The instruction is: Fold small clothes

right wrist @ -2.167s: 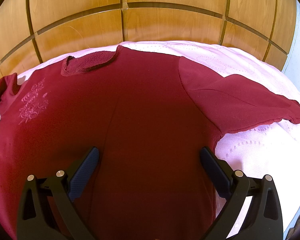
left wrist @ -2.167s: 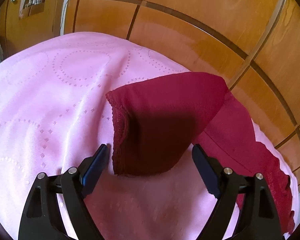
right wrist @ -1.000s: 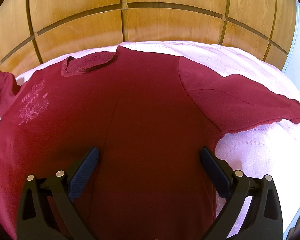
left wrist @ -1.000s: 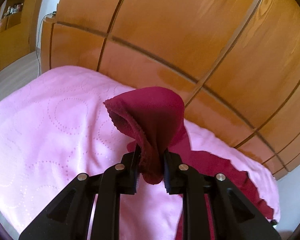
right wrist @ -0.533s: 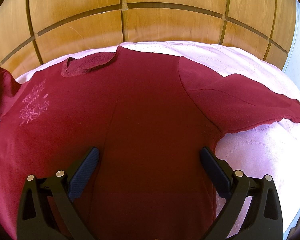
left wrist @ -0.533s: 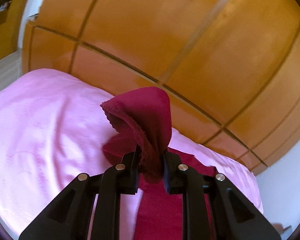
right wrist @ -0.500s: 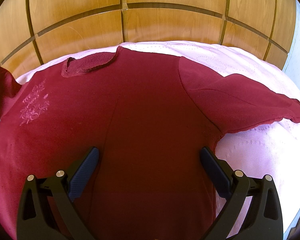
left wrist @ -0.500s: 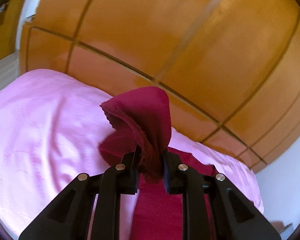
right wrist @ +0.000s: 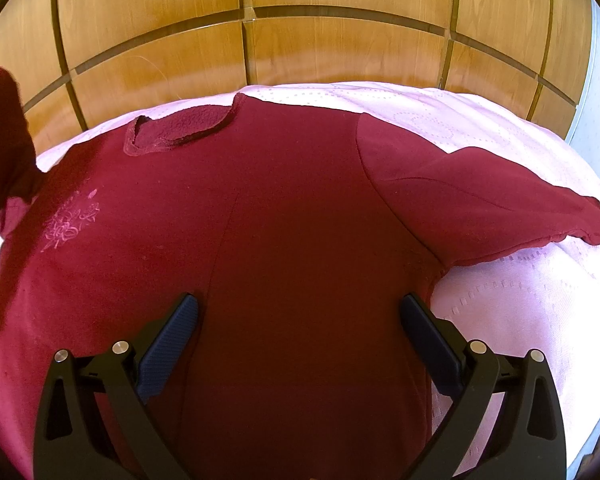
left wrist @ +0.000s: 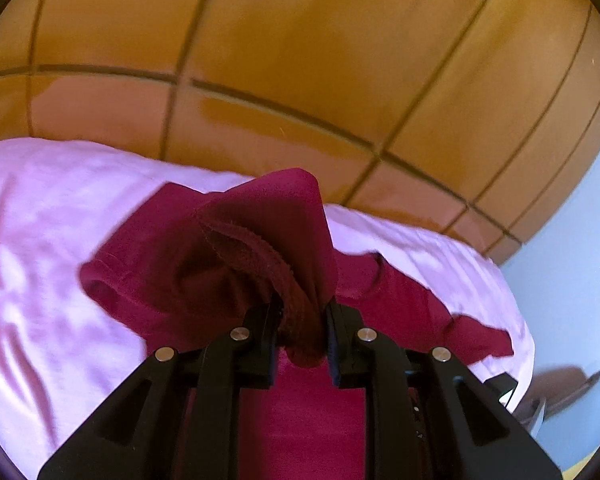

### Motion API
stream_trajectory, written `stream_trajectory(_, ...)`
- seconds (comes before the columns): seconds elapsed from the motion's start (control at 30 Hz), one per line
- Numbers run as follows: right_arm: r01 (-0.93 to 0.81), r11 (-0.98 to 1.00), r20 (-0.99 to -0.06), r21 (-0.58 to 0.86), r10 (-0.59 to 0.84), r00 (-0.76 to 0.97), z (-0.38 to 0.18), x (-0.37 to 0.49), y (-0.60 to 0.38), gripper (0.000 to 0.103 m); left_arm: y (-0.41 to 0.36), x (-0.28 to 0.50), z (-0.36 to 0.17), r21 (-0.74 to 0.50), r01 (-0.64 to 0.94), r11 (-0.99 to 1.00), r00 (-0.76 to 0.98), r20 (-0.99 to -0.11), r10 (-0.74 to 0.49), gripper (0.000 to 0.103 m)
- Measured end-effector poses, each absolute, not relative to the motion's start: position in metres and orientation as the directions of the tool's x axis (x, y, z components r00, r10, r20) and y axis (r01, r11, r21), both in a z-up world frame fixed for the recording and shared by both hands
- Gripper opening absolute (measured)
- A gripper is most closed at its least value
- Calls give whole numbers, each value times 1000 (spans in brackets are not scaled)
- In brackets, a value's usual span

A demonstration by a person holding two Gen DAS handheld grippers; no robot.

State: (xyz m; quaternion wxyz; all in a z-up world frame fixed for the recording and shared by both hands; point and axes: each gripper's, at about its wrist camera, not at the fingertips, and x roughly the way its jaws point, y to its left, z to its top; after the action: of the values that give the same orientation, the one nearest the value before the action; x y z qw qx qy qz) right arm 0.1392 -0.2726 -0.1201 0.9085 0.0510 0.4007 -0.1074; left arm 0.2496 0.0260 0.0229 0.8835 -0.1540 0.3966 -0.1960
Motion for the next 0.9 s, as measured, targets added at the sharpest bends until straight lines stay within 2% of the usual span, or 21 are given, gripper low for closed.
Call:
stream_trajectory(0.27,236,972,-739,6,-155,656,-120,139,-273,100,-53,260,-23,-443,284,850,503,-686,-525,20)
stream_trajectory(0.4,236,972,-739,7,-154,656,-120,139,-273,100,-88,265,-41,-406,322,855,480,-709,-517,29)
stream_trajectory(0.47,236,972,-739,8,-153,656,-120,139,-273,100,-101,267,-46,-404,351,845,471,-704,-533,45)
stream_trajectory(0.5,236,972,-739,9,-153,656,-120,139,-273,100,-105,265,-48,-402,361,841,474,-698,-537,66)
stream_trajectory(0.53,236,972,-739,10,-152,657,-119,139,-273,100,-106,263,-48,-399,365,841,488,-688,-538,76)
stream_trajectory(0.73,236,972,-739,10,-152,656,-119,139,-274,100,-78,233,-47,-327,372,868,594,-635,-494,91)
stream_trajectory(0.8,236,972,-739,10,-152,656,-119,139,-273,100,-55,223,-47,-313,325,892,655,-606,-451,93)
stream_trajectory(0.9,236,972,-739,10,-152,656,-119,138,-274,100,-5,213,-53,-308,168,936,728,-602,-329,93)
